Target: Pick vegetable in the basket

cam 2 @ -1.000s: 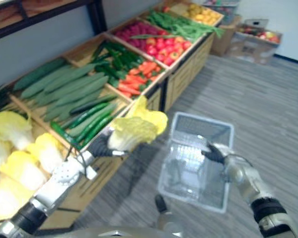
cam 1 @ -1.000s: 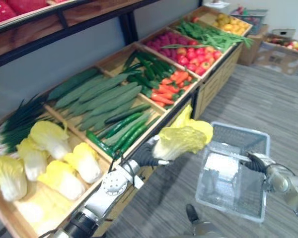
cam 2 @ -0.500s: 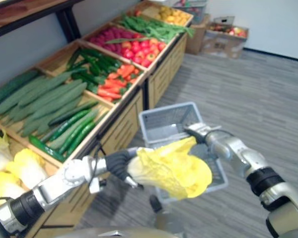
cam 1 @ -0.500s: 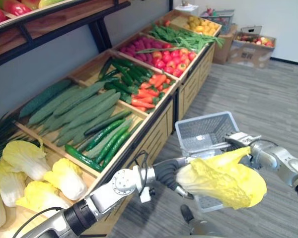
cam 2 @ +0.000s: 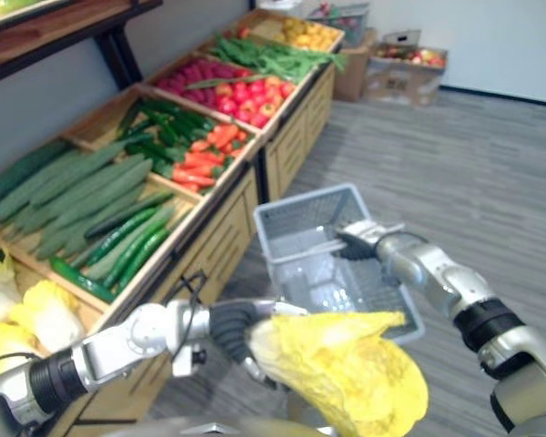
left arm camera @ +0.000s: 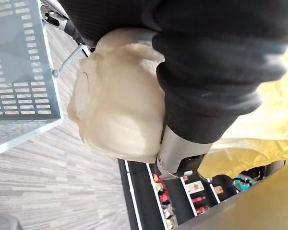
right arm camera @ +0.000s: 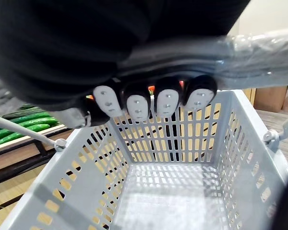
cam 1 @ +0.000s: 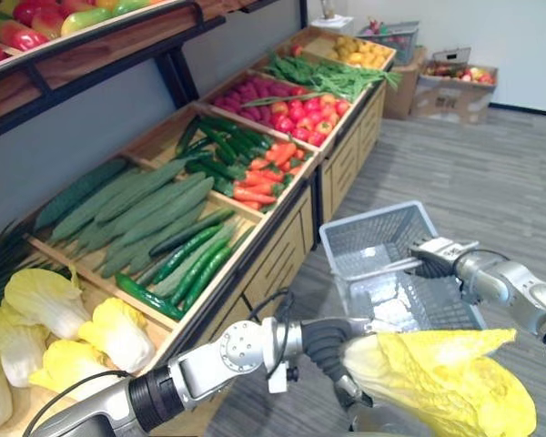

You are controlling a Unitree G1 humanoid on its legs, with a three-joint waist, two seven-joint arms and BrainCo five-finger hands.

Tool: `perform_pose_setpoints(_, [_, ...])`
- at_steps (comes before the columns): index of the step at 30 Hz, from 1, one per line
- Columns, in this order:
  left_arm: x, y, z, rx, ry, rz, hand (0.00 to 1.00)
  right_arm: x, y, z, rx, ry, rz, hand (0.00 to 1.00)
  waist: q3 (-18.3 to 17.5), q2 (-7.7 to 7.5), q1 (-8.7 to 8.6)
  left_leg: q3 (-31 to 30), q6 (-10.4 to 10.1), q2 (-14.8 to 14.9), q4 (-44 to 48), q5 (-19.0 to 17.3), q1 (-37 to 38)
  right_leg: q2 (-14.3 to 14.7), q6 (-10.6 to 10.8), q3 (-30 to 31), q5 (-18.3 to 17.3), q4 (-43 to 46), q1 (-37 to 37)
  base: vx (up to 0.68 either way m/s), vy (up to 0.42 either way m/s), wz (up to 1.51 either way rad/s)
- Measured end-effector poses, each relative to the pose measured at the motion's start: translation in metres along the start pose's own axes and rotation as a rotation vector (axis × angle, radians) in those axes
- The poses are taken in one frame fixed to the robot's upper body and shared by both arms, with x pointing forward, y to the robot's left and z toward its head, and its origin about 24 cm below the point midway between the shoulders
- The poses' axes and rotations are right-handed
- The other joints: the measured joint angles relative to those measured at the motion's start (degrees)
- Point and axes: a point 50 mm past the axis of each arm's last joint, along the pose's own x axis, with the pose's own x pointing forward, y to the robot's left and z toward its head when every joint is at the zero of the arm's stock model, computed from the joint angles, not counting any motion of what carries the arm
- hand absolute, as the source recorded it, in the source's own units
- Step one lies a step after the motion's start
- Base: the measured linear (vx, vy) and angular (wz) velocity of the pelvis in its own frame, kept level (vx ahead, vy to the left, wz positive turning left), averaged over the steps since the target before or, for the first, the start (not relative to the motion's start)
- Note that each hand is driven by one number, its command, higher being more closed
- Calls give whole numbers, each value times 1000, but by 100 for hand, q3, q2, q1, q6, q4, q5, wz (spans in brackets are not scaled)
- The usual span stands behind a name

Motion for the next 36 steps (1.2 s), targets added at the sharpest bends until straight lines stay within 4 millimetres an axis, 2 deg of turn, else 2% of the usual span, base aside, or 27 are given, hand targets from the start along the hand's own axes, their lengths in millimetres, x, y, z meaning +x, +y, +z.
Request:
perform_pose_setpoints(2, [7, -6, 0, 43, -5, -5, 100, -1, -2, -2, 5, 9, 12, 100, 3, -3, 1, -52, -101, 12, -3, -64, -100, -25, -13, -63, -9, -1, -25, -51, -11, 15])
perform_pose_setpoints(7, [18, -12, -6, 87, 1, -4, 100, -4, -16, -11, 38, 61, -36, 100, 10, -13, 30, -107, -83, 20, -1, -53, -111, -53, -49, -122, 12, 2, 3, -30, 6, 8])
perform_pose_setpoints(11, [20, -17, -37, 51, 121, 45, 100, -7, -22, -10, 72, 70, -86, 100, 32, -47, 29, -113, -87, 16, 16, -84, -104, -69, -49, -128, 13, 16, 20, -37, 20, 2])
perform_pose_setpoints(12, [21, -14, -48, 76, 180, 69, 100, -5, -23, -7, 93, 61, -106, 100, 56, -84, 31, -114, -84, 16, 25, -96, -101, -74, -49, -128, 13, 20, 24, -50, 12, 0])
perform_pose_setpoints(18, [25, -2, -82, 152, 355, 191, 100, -1, -24, 4, 139, 19, -152, 100, 109, -165, 81, -123, -72, 30, 83, -147, -101, -86, -56, -137, -1, 42, 25, -57, 1, 1])
perform_pose_setpoints(23, [22, 2, -107, 180, 501, 261, 100, 3, -24, 8, 191, 15, -160, 100, 160, -244, 138, -125, -61, 41, 134, -186, -108, -99, -59, -133, -3, 37, 26, -59, -1, 0])
perform_pose_setpoints(26, [17, 10, -120, 178, 587, 353, 100, 3, -15, 8, 224, 27, -139, 100, 208, -320, 151, -168, -56, 32, 129, -184, -141, -121, -60, -138, 1, 12, 26, -45, -2, 5])
perform_pose_setpoints(30, [14, 15, -128, 155, 635, 426, 100, 4, -11, 5, 236, 39, -109, 100, 221, -314, 133, -268, -21, -32, 40, -161, -172, -152, -60, -144, 2, -13, 23, -35, 4, 5])
perform_pose_setpoints(31, [15, 16, -130, 159, 650, 432, 0, 3, -9, 2, 244, 55, -104, 100, 229, -319, 134, -307, 1, -75, -23, -140, -186, -183, -60, -161, 2, -19, 23, -41, 3, 13])
perform_pose_setpoints(36, [7, 27, -136, 163, 706, 498, 0, -2, -9, -12, 275, 115, -111, 100, 387, -299, 129, -400, 54, -259, -187, -107, -203, -312, -20, -172, 30, -89, 27, -59, 9, 7])
